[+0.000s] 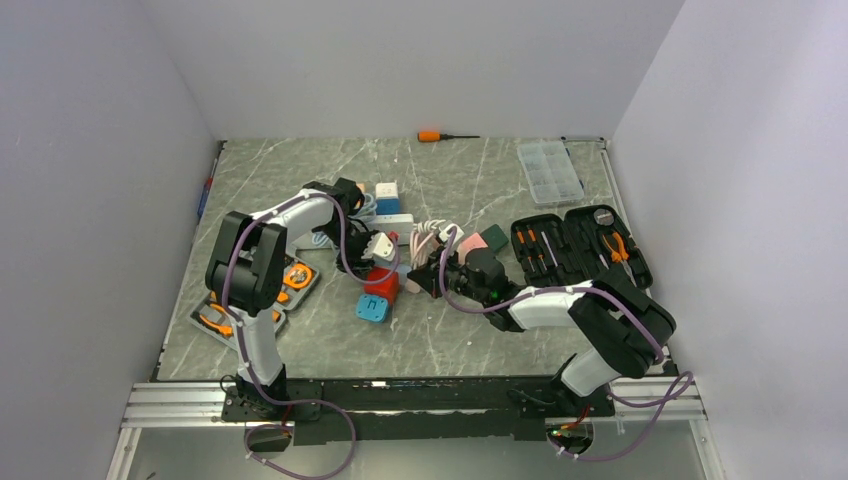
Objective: Pull the plug off the socket
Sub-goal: Remove the plug from the socket.
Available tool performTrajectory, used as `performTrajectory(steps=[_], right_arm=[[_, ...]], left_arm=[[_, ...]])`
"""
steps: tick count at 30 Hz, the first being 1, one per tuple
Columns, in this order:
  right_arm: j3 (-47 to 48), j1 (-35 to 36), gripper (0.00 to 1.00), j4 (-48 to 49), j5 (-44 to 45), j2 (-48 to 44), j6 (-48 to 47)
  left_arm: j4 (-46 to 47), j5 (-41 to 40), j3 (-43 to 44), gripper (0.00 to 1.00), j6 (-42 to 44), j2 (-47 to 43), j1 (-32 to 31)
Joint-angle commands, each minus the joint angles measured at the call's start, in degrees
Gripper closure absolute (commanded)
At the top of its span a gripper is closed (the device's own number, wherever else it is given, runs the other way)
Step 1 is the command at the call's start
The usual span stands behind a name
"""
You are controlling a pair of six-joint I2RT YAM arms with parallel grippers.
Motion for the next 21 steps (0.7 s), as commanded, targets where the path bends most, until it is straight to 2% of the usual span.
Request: performTrajectory(steps=[1,3,4,5,6,16,21], right_arm=[[4.5,0.8,1.00,8.8,-2.6,-2.3,-0.9],[4.8,1.2,1.00,8.7,-2.1,-2.6,-1.0],[4.9,1.5,1.00,8.5,-1.8,-2.8,-1.2],[4.9,1.9,1.00,8.2,-1.5,-3.1,-1.3],[4.6,2.5,1.00,7.7,-1.0,-3.8,-1.4],[2.7,7.8,1.00,3.8,-0.9,-6.3,-1.5],[2.6,8.8,1.00,1.3,-5.1,-6.4,0.0]], left_arm=[[-5.2,5.7,1.1,0.54,2.9,-1.3,-0.6],[-6.0,6.7,2.4,0.67,1.8,-1.0,-0.7],[-6.8,6.9,3.1,0.78,1.5,-0.7,-0.9],[-6.9,6.9,3.8,0.95,0.8,-0.4,-1.1],[-7.3,6.9,5.0,1.00,-0.9,-0.2,-1.4],[-9.2,6.4,7.1,1.00,-8.0,-1.3,-1.7],[-10.0,7.2,8.1,1.00,-10.7,-1.5,-1.6]])
